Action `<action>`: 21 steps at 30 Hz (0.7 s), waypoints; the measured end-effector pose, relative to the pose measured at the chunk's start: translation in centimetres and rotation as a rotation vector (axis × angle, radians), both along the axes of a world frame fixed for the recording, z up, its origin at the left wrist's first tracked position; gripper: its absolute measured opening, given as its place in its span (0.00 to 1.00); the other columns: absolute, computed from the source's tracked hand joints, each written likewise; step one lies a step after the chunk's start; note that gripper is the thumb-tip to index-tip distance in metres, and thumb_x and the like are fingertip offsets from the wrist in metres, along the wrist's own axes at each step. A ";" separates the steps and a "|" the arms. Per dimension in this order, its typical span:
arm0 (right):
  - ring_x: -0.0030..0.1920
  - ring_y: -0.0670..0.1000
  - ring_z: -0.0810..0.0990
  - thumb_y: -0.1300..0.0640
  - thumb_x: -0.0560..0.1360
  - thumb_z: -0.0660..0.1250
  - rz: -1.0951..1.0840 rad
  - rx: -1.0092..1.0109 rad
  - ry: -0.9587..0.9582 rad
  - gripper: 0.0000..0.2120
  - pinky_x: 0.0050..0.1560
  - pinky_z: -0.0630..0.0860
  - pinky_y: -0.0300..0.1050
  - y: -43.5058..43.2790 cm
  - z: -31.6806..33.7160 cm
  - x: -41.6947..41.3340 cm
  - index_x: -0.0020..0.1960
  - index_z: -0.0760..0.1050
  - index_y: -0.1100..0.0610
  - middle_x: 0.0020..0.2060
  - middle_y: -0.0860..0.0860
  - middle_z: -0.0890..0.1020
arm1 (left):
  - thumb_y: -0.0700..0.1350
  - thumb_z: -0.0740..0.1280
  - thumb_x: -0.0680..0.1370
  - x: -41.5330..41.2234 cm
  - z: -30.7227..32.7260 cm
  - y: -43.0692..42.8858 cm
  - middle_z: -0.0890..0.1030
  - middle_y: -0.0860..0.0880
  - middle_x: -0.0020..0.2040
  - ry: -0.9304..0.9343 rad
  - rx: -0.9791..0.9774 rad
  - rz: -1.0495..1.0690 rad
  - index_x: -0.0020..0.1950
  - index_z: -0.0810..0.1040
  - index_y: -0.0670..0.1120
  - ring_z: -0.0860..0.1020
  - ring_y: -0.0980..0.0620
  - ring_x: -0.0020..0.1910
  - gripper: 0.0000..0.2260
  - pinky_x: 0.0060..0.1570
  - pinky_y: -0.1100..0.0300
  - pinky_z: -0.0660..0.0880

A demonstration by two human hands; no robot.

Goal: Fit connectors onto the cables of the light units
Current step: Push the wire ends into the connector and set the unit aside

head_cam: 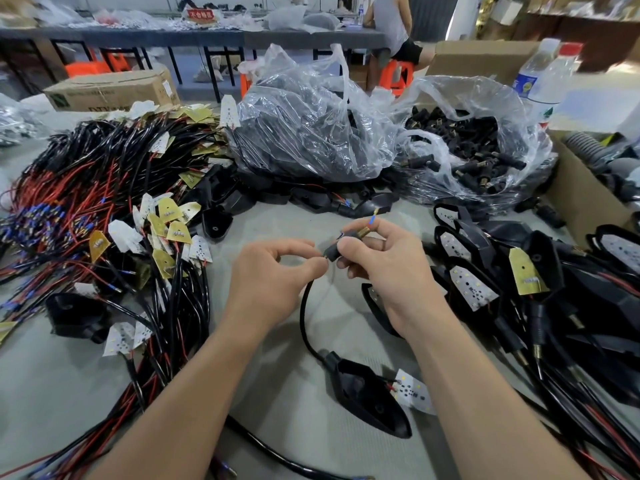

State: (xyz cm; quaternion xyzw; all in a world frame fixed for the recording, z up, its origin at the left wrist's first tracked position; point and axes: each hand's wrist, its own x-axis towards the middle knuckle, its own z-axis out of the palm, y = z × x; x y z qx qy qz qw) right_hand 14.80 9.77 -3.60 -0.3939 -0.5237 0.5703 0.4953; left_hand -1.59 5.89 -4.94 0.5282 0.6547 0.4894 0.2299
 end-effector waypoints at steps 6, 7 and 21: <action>0.31 0.52 0.81 0.58 0.84 0.61 -0.008 -0.085 0.084 0.14 0.31 0.78 0.41 -0.2 0.6 -0.1 0.47 0.83 0.61 0.35 0.58 0.85 | 0.49 0.80 0.69 0.0 -0.1 0.1 0.83 0.70 0.48 -0.024 0.006 -0.064 0.41 0.87 0.60 0.79 0.71 0.52 0.06 0.52 0.75 0.69; 0.30 0.52 0.80 0.59 0.84 0.61 -0.019 -0.075 0.074 0.14 0.30 0.76 0.40 -0.2 0.7 0.0 0.47 0.83 0.61 0.35 0.58 0.85 | 0.53 0.80 0.67 0.1 0.1 0.0 0.83 0.70 0.50 -0.015 0.018 -0.090 0.46 0.87 0.62 0.78 0.70 0.54 0.10 0.54 0.71 0.70; 0.29 0.49 0.73 0.51 0.77 0.69 -0.196 0.162 -0.126 0.12 0.33 0.70 0.48 -0.4 0.9 -0.2 0.39 0.86 0.55 0.28 0.55 0.79 | 0.53 0.73 0.70 1.9 0.8 -1.1 0.84 0.68 0.46 0.173 0.082 -0.152 0.56 0.83 0.66 0.78 0.69 0.49 0.16 0.46 0.74 0.67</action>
